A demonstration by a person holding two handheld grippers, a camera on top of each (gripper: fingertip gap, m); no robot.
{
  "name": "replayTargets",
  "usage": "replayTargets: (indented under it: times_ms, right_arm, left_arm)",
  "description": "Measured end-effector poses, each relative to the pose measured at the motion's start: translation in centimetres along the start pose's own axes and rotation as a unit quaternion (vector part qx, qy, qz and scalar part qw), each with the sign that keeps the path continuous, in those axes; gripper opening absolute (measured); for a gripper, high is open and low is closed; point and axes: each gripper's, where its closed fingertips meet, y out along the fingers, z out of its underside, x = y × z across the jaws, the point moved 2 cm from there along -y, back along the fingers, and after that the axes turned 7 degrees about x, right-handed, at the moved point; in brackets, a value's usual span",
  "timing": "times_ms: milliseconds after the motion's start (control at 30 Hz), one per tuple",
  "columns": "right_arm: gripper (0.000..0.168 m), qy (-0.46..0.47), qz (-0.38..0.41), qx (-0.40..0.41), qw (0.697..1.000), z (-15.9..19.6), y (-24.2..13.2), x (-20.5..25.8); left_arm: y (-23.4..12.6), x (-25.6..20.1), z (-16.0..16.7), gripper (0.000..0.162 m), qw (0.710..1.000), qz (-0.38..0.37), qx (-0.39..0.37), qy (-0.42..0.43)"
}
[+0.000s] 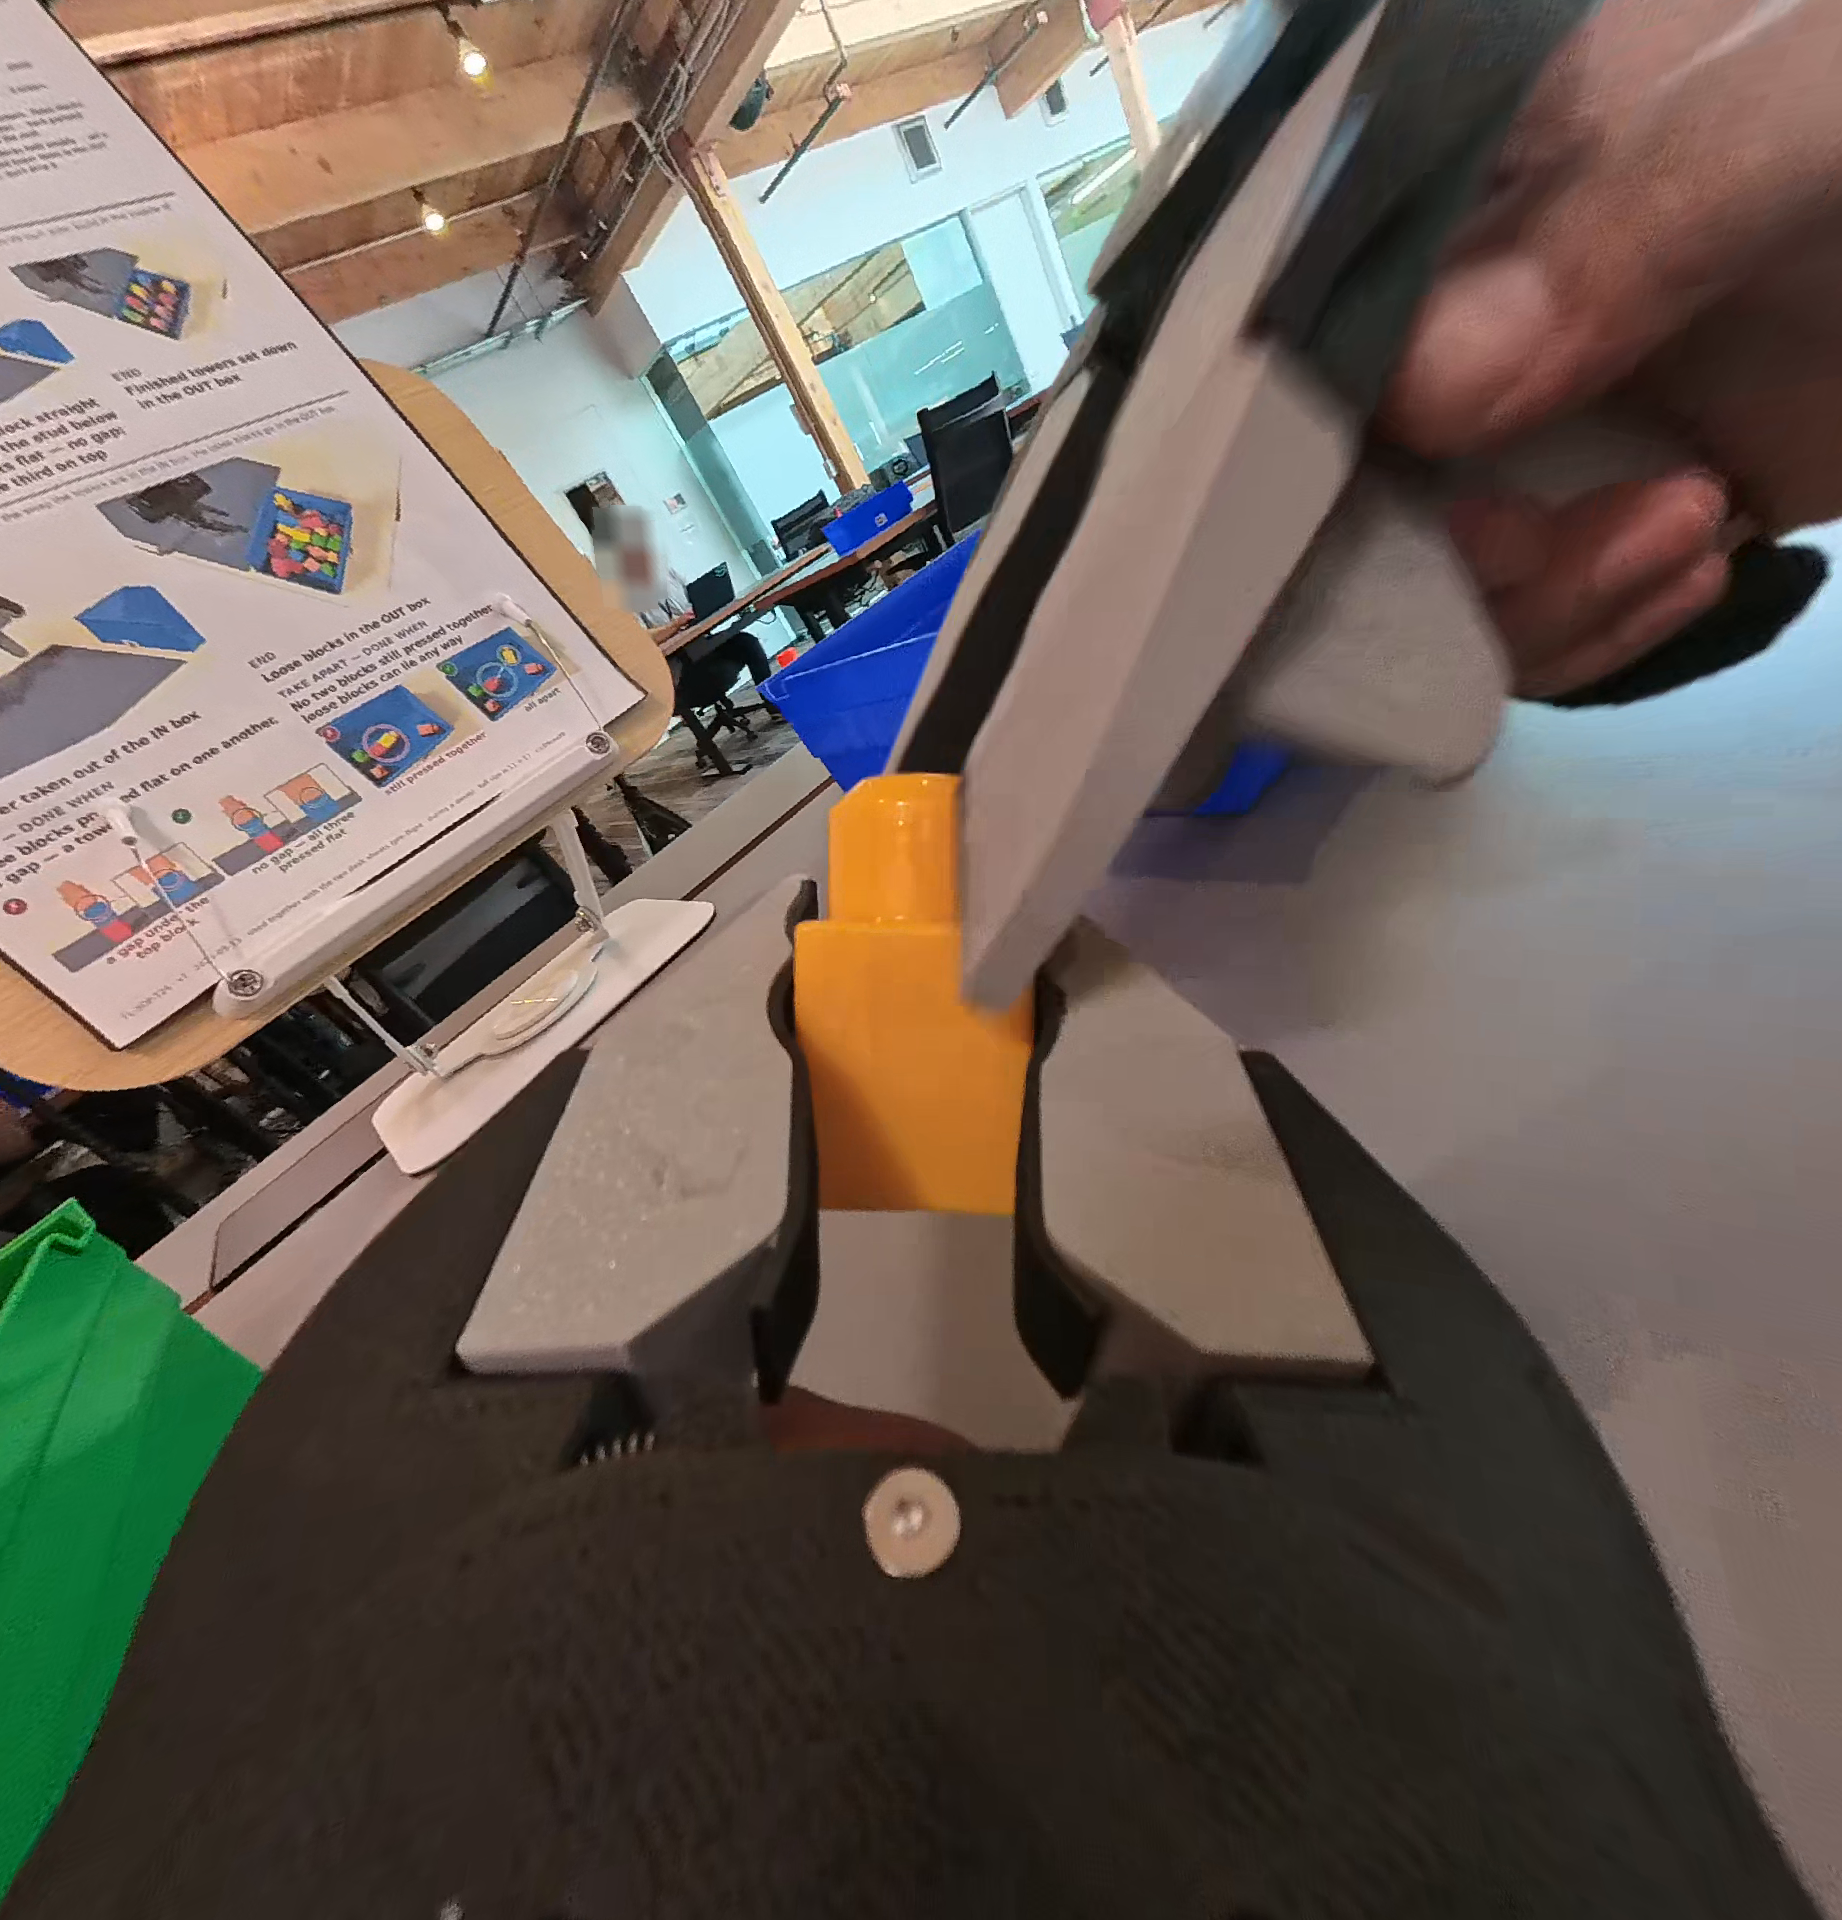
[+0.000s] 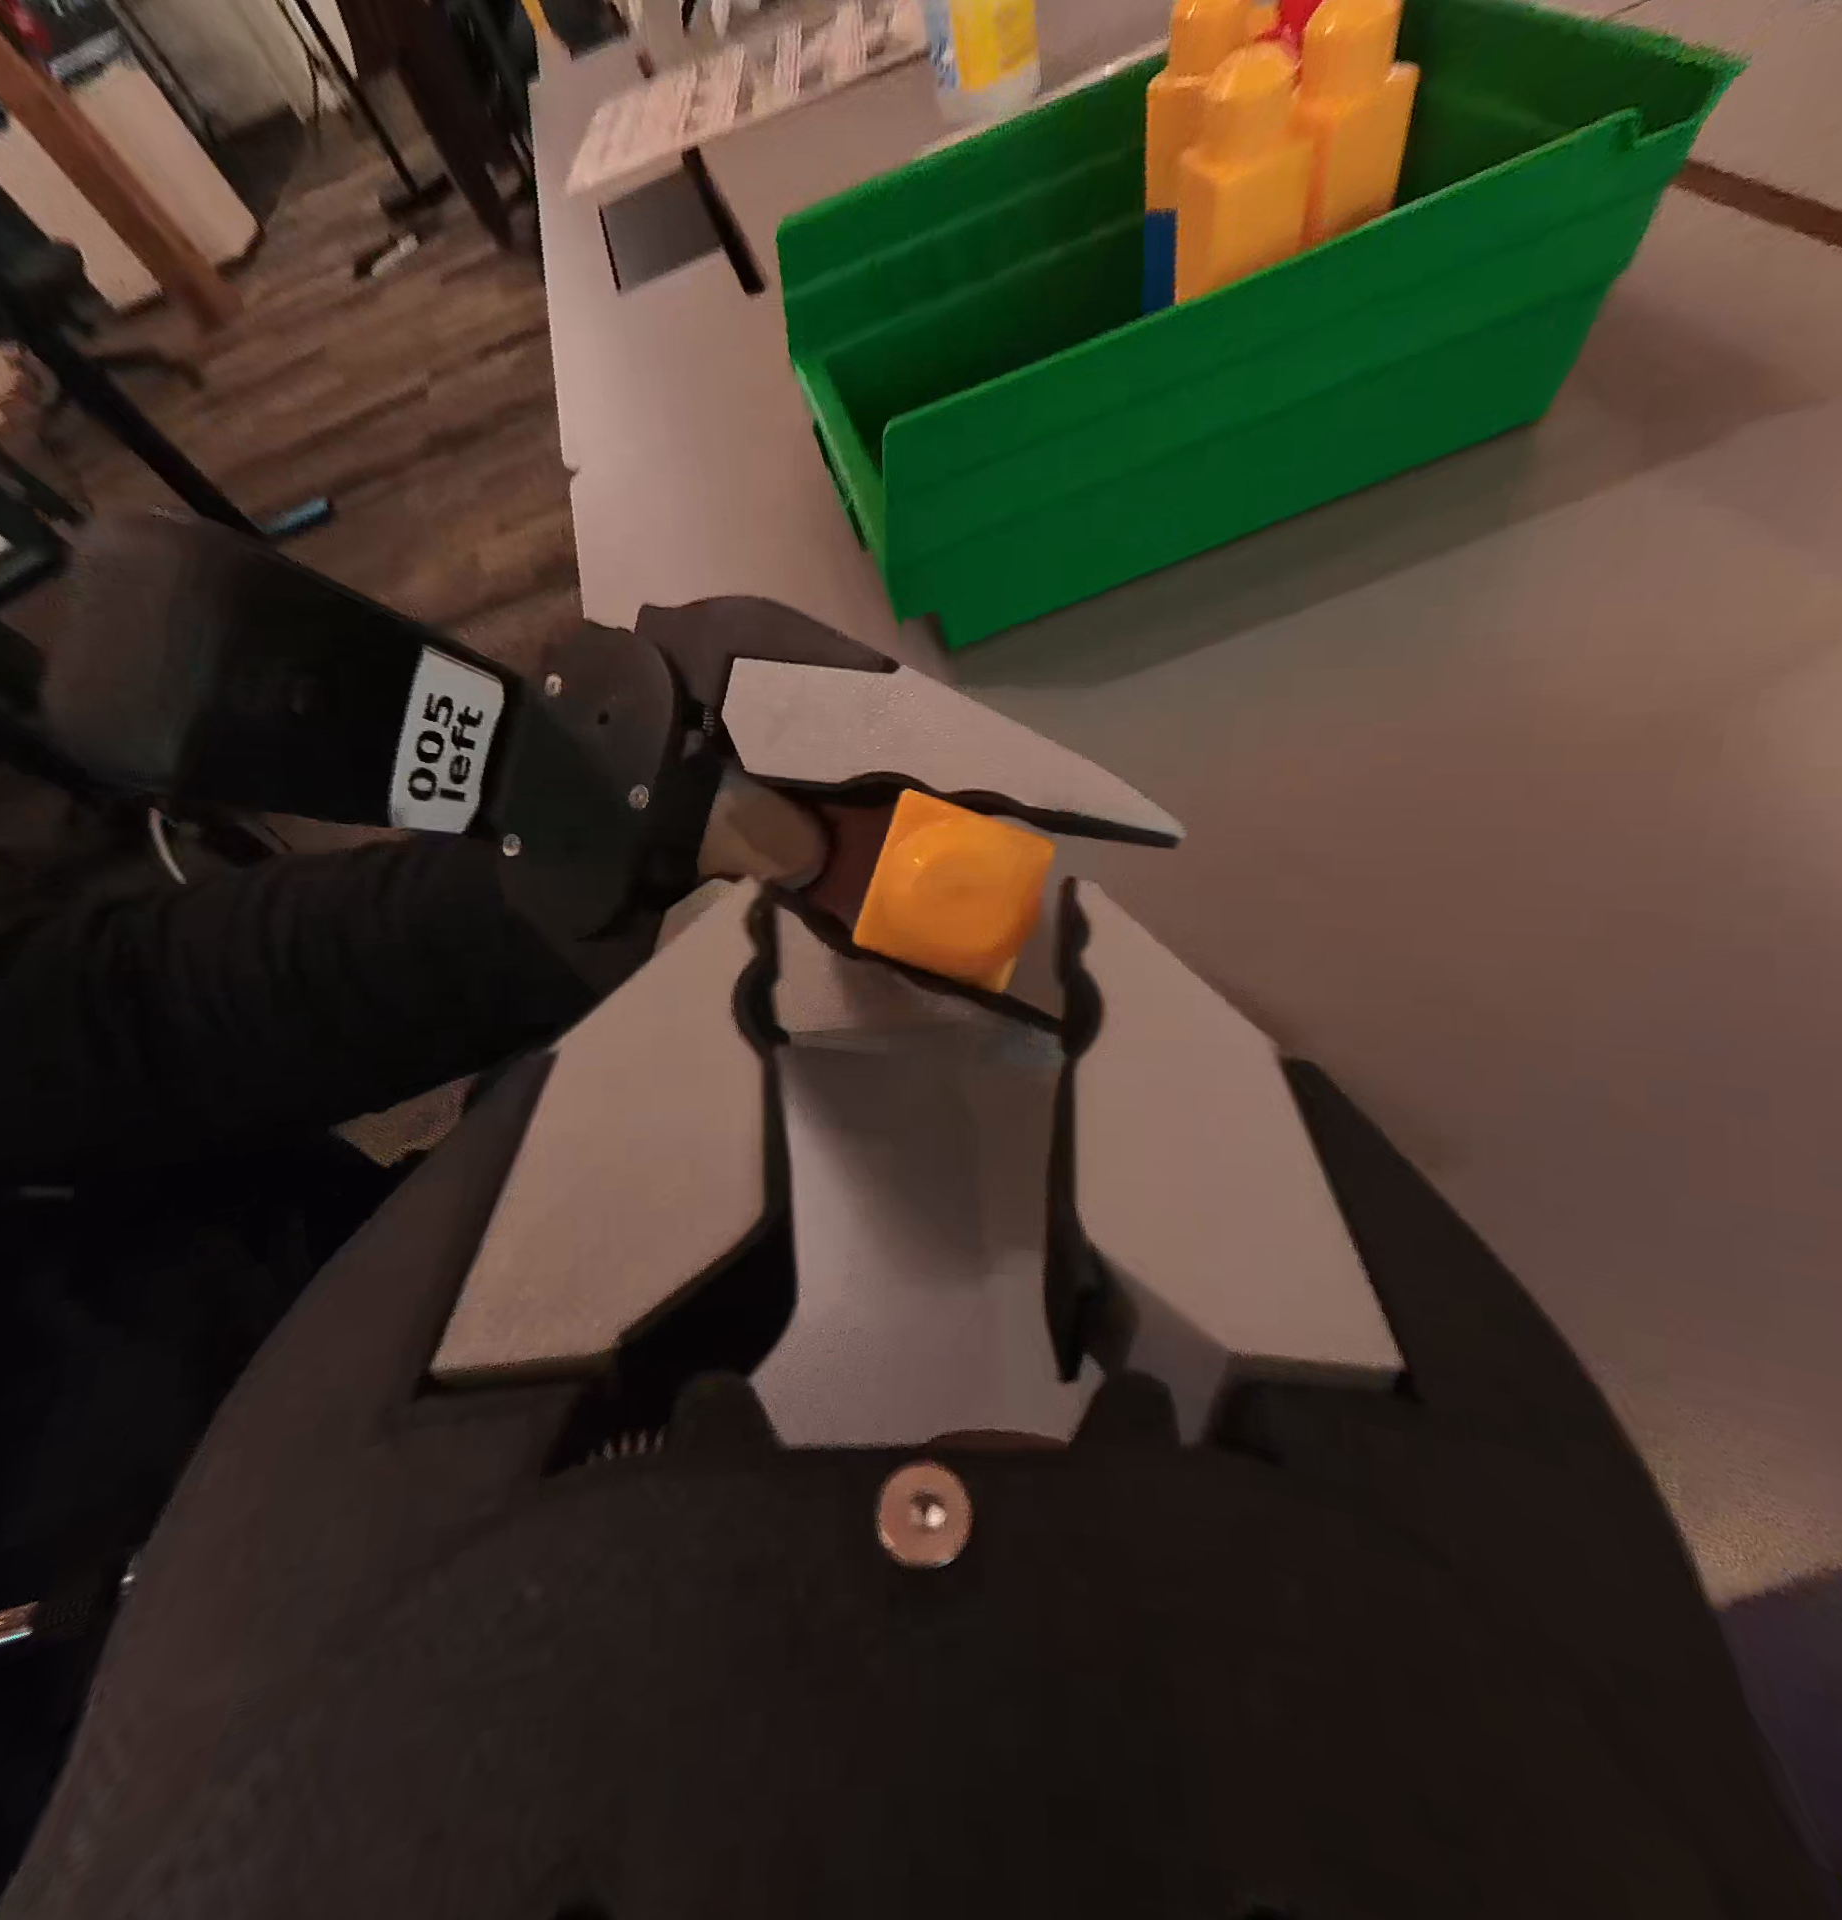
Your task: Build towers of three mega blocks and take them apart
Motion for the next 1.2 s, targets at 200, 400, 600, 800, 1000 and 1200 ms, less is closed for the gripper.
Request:
replayTargets:
  times_ms: [200,400,600,800,1000,1200]
  right_arm:
    - [0.032,-0.047,0.078,-0.029,0.995,-1.2,-0.6,-1.2]
    - [0.032,0.010,0.381,-0.178,0.907,-2.1,-14.2,-10.2]
    - [0.054,0.136,0.505,-0.062,0.850,5.6,-20.5,-18.0]
    - [0.052,0.102,0.440,-0.136,0.882,3.0,-20.0,-15.8]
    - [0.052,0.090,0.428,-0.144,0.888,2.6,-20.2,-15.3]
    - [0.052,0.102,0.402,-0.158,0.896,2.5,-20.3,-15.3]
  left_arm:
    - [0.1,1.2,0.4,0.042,0.999,-0.037,0.012,-0.014]
    - [-0.1,3.1,1.1,0.040,0.995,-0.081,0.026,-0.046]
    - [0.1,3.2,1.2,0.040,0.995,-0.085,0.034,-0.043]
    - [-1.7,6.2,1.3,0.035,0.980,-0.167,0.034,-0.108]
    - [-7.0,16.0,-0.3,0.050,0.935,-0.312,0.102,-0.138]
    - [-6.0,25.8,7.5,0.066,0.885,-0.312,0.250,-0.237]
